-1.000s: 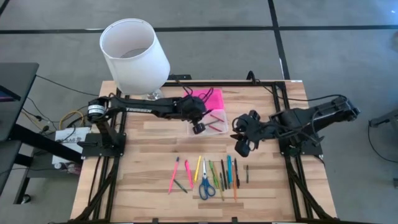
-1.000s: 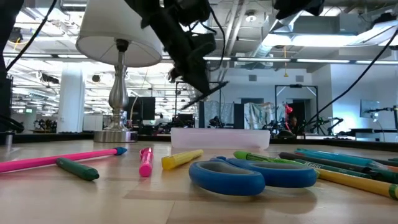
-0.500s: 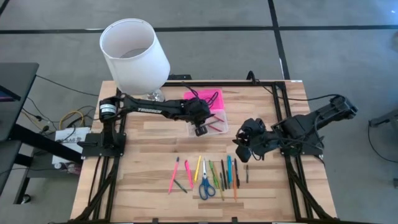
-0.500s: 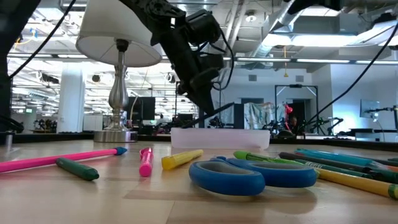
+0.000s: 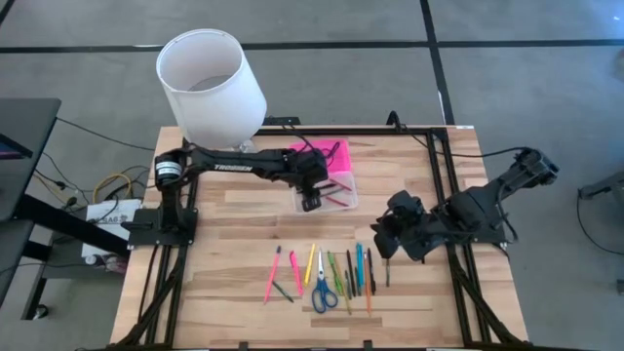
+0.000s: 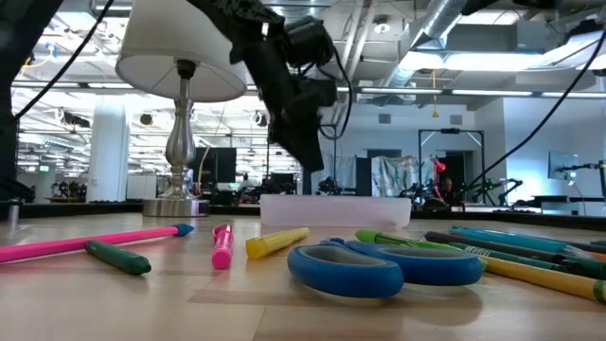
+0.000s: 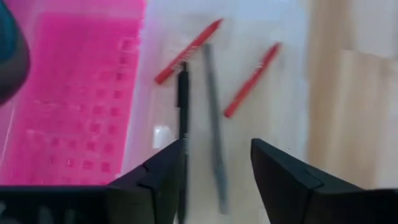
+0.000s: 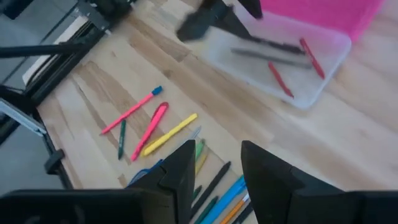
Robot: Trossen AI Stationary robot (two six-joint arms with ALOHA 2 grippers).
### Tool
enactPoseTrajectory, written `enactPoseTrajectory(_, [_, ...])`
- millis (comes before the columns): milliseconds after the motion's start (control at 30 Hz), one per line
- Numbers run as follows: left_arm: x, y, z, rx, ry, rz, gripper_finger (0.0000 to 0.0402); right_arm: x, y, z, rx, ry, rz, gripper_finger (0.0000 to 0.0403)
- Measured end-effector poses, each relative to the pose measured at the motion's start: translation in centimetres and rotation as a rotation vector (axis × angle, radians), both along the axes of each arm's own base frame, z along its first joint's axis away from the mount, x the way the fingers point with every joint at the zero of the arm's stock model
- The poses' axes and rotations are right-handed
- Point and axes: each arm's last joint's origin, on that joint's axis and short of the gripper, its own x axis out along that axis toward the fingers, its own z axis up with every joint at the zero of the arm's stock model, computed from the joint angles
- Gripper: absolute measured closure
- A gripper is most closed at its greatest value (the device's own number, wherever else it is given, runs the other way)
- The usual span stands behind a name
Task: Pick & place school supplies into a supply box
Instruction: Put the green crayon into the pink supply box
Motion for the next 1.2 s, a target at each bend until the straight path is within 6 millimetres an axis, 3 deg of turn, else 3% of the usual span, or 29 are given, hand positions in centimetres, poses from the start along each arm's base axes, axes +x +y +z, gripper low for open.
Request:
enactPoseTrajectory(167, [0.1, -1.6, 3.2, -0.018, -0.004, -0.097, 0.0212, 0.1, 1.2, -1.6, 0.056, 0.073, -0.096, 0.0282])
enactPoseTrajectory(400, [-2.0, -4.4, 7.6, 0.029, -0.055, -0.207, 0.0219, 1.8, 3.7, -5.8, 0.170, 0.289, -0.218, 0.0282])
enactPoseTrajectory(567, [-3.6, -5.2, 9.9, 0.053, -0.089, -0.242, 0.0220, 2.8, 5.1, -8.8, 0.267, 0.444, -0.373, 0.0282])
enactPoseTrajectory(767, [-5.1, -5.5, 11.4, 0.070, -0.092, -0.272, 0.0220, 3.6, 6.2, -11.3, 0.356, 0.575, -0.474, 0.0282])
enactPoseTrajectory(1200, [-6.0, -5.9, 12.1, 0.036, -0.096, -0.325, 0.0220, 5.7, 7.4, -16.4, 0.360, 0.677, -0.564, 0.0282])
